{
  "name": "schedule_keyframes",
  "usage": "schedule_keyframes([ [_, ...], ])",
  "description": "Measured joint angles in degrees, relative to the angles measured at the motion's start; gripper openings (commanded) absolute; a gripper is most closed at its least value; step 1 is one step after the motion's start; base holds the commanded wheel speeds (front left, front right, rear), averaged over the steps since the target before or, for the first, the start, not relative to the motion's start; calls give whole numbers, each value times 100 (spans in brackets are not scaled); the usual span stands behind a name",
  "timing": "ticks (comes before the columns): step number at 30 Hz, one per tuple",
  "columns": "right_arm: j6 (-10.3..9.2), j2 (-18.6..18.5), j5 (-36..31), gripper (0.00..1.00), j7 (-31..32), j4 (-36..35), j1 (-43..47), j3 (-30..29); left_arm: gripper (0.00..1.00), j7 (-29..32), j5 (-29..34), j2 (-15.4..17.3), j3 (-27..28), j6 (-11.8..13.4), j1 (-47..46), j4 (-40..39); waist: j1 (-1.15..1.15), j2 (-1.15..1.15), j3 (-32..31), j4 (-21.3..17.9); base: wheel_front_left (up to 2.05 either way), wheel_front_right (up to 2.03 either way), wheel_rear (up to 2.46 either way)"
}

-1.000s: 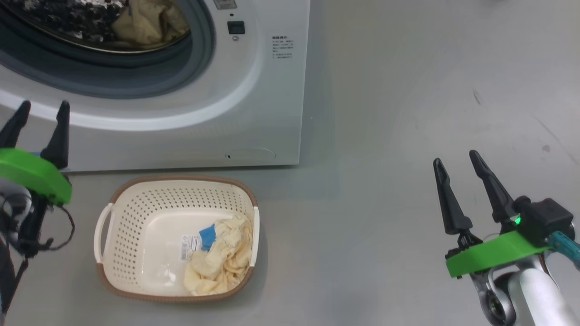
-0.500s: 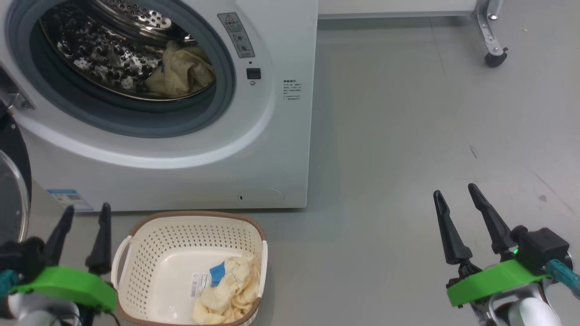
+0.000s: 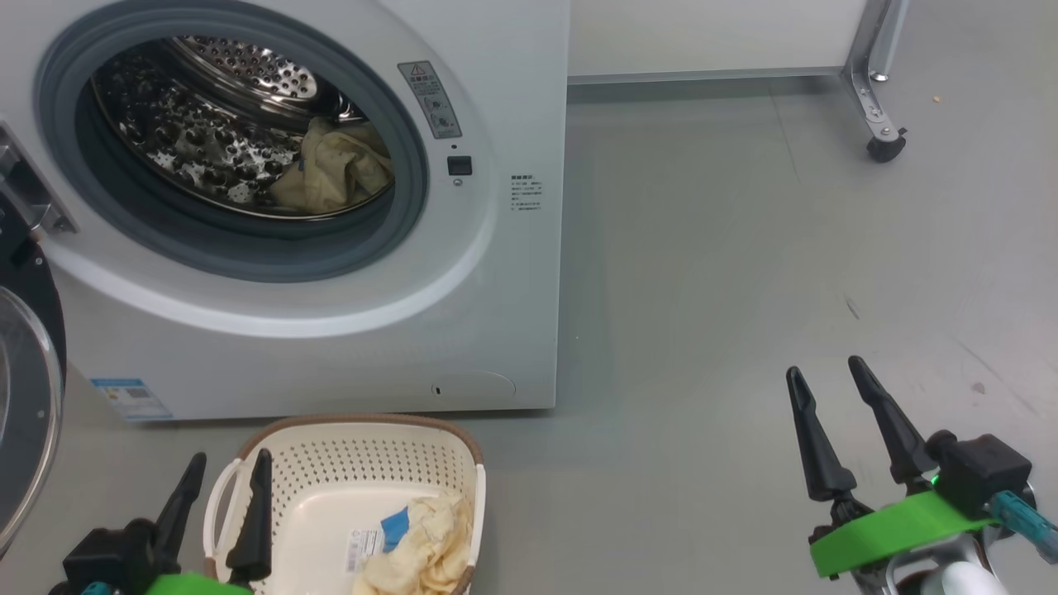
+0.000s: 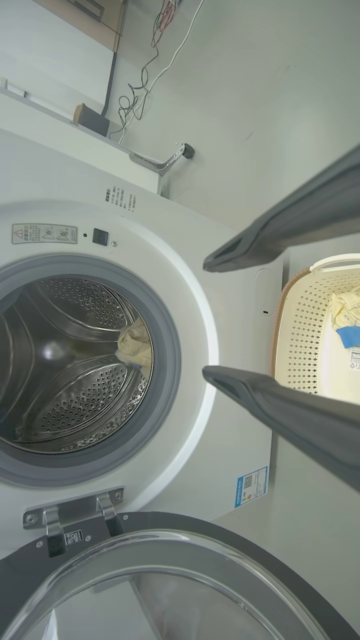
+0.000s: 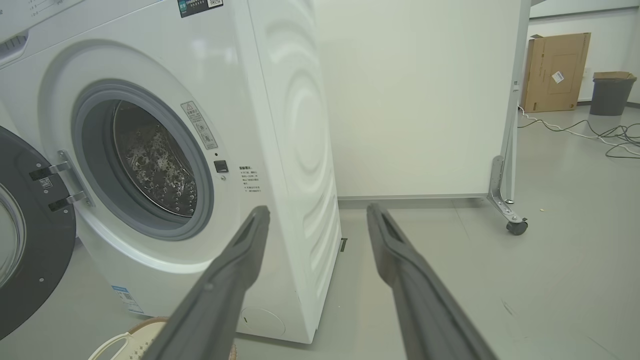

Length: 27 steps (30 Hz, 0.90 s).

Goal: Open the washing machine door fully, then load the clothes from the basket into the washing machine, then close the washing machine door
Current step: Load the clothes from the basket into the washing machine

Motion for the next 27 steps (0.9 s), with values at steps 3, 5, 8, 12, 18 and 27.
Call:
schedule_keyframes([
  [3,0,1,0,100,0,0,-4,2,100,0,151,-113,83,-54,5,-1,0,0,-1,-31,0,0,0],
  [5,0,1,0,100,0,0,-4,7,100,0,245,-176,129,-85,5,-1,0,0,8,-47,0,0,0],
  [8,0,1,0,100,0,5,-4,16,100,0,355,-264,137,-146,6,5,0,0,31,-68,0,0,0],
  [12,0,3,0,100,0,33,-4,29,100,0,464,-355,179,-201,6,24,0,0,60,-90,0,0,0],
  [18,0,4,0,100,0,59,-4,35,100,0,601,-423,305,-302,7,76,0,0,94,-115,0,0,0],
  [27,0,7,0,100,0,59,-4,34,100,0,703,-544,315,-356,7,135,1,0,117,-108,0,0,0],
])
